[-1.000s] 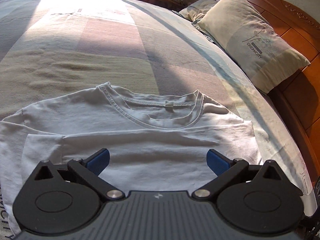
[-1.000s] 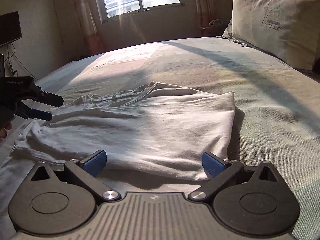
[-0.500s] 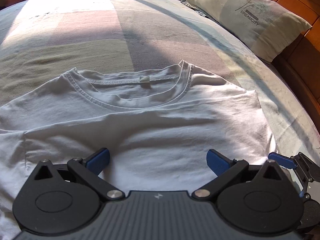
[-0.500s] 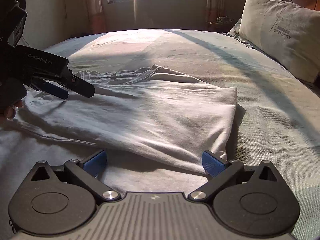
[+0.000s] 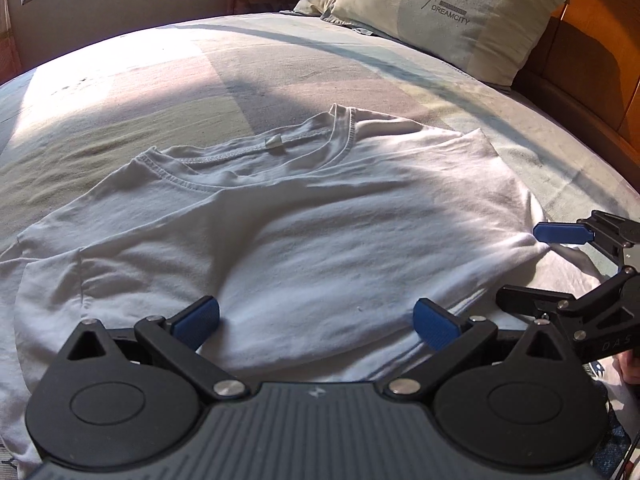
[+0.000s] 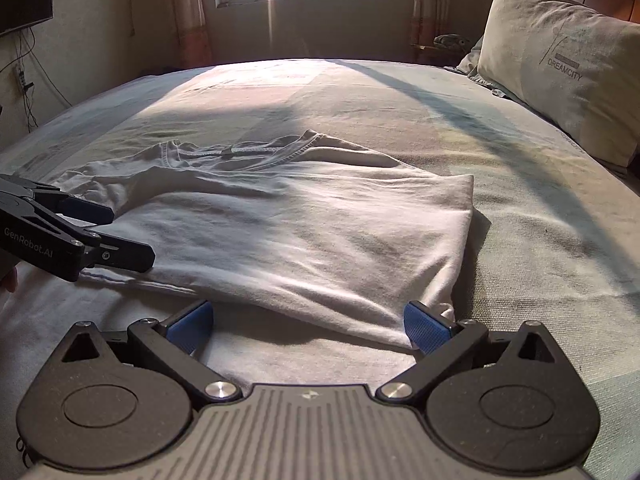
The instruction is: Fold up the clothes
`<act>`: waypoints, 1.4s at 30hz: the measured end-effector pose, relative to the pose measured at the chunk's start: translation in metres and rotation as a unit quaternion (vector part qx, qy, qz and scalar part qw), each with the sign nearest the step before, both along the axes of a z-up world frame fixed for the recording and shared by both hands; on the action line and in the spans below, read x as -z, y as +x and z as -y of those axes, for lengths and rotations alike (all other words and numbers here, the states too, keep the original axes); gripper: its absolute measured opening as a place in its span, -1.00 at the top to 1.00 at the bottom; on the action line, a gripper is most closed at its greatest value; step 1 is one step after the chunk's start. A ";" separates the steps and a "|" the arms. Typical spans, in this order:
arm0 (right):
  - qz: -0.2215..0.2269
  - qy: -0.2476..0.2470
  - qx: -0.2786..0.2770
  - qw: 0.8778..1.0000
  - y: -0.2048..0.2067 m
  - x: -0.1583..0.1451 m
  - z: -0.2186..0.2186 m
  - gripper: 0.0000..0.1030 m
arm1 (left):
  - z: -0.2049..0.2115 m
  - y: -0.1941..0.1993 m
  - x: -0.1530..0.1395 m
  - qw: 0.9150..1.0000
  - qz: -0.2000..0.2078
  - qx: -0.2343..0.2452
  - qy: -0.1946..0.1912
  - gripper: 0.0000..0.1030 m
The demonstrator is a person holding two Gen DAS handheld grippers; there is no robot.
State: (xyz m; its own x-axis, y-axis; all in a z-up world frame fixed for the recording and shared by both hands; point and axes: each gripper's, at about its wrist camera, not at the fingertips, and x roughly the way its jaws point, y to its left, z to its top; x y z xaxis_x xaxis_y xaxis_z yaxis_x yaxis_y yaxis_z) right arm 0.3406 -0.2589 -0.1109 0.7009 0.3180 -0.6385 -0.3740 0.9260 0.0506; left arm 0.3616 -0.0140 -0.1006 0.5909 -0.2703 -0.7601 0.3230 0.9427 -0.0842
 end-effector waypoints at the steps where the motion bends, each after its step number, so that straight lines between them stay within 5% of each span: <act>1: 0.000 -0.001 0.000 1.000 0.000 0.000 0.000 -1.00 | 0.001 0.002 -0.004 1.000 -0.008 0.002 0.005 -0.99; 6: 0.002 -0.004 -0.001 1.000 -0.001 0.000 -0.001 -1.00 | 0.008 0.013 -0.024 1.000 -0.004 0.006 -0.024 -0.99; 11: 0.003 -0.006 0.001 1.000 -0.002 0.000 -0.002 -1.00 | 0.013 0.032 0.001 0.996 -0.054 -0.020 -0.061 -0.99; 16: 0.006 -0.009 0.010 1.000 -0.004 -0.004 -0.004 -1.00 | 0.020 0.038 -0.017 0.996 -0.044 -0.016 -0.073 -0.99; 20: 0.067 0.004 -0.019 0.998 -0.019 -0.019 -0.011 -1.00 | 0.026 0.042 -0.031 0.996 -0.036 -0.013 -0.083 -0.99; 24: 0.005 -0.016 0.030 0.999 -0.002 -0.008 -0.007 -1.00 | 0.039 0.049 -0.040 0.994 -0.038 -0.001 -0.099 -0.99; 31: -0.003 0.031 0.029 0.999 -0.015 -0.017 0.017 -0.99 | 0.108 0.077 -0.019 0.979 -0.105 0.067 -0.163 -0.99; 38: -0.003 0.020 0.024 1.000 -0.036 -0.011 0.052 -1.00 | 0.177 0.105 0.001 0.950 -0.171 0.134 -0.225 -0.99; 42: -0.014 0.035 0.047 0.998 -0.035 -0.004 0.075 -1.00 | 0.187 0.116 -0.003 0.954 -0.163 0.127 -0.215 -0.99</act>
